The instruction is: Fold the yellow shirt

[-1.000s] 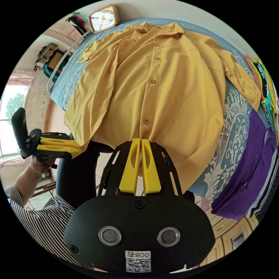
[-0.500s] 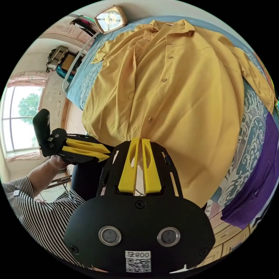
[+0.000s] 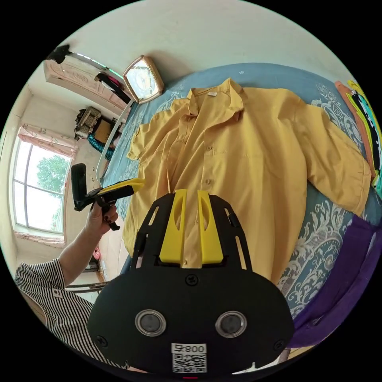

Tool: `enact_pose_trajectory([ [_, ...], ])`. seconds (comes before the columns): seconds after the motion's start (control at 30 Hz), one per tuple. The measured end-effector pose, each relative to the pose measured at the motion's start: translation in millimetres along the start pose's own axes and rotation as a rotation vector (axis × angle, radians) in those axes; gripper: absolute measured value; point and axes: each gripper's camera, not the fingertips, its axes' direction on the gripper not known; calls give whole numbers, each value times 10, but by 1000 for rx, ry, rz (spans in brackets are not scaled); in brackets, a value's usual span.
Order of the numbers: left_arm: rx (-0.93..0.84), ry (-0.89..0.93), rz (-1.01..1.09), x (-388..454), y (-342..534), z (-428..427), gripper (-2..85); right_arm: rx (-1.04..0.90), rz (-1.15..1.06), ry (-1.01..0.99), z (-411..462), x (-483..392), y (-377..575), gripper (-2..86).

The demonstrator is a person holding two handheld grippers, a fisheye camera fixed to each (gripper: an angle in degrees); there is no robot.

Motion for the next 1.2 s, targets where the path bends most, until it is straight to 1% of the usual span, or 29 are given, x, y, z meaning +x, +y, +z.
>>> enact_pose_trajectory([
  [0.13, 12, -42, -18, -304, -805, 241, 79, 66, 101, -107, 5, 529, -886, 61],
  [0.17, 15, -52, -23, -375, -999, 319, 79, 72, 119, -113, 13, 609, -985, 61],
  [0.3, -13, -86, -25, -535, -1455, 619, 72, 79, 232, -146, 136, 1139, -1477, 62],
  [0.43, -26, -94, -8, -589, -1727, 842, 34, 66, 279, -179, 250, 1455, -1747, 45],
  [0.5, -3, -108, 4, -554, -1794, 837, 20, 59, 278, -185, 271, 1540, -1837, 27],
  [0.57, 17, -61, 33, -491, -1890, 816, 13, 50, 283, -182, 272, 1626, -1918, 15],
  [0.7, 59, -20, 66, -386, -2068, 743, 14, 107, 238, -224, 49, 1722, -2059, 5],
  [0.8, 107, -82, 60, -365, -2154, 656, 25, 115, 212, -221, -92, 1773, -2139, 6],
  [0.87, 123, -150, 25, -434, -2191, 627, 50, 120, 204, -211, -140, 1827, -2145, 9],
  [0.97, 78, -138, -21, -588, -2285, 726, 68, 98, 207, -216, -151, 1942, -2124, 24],
  [1.03, 44, -130, -41, -665, -2350, 813, 68, 92, 221, -184, -162, 2017, -2071, 50],
  [1.2, 6, -110, -67, -784, -2521, 925, 33, 106, 252, -215, -171, 2192, -2060, 66],
])
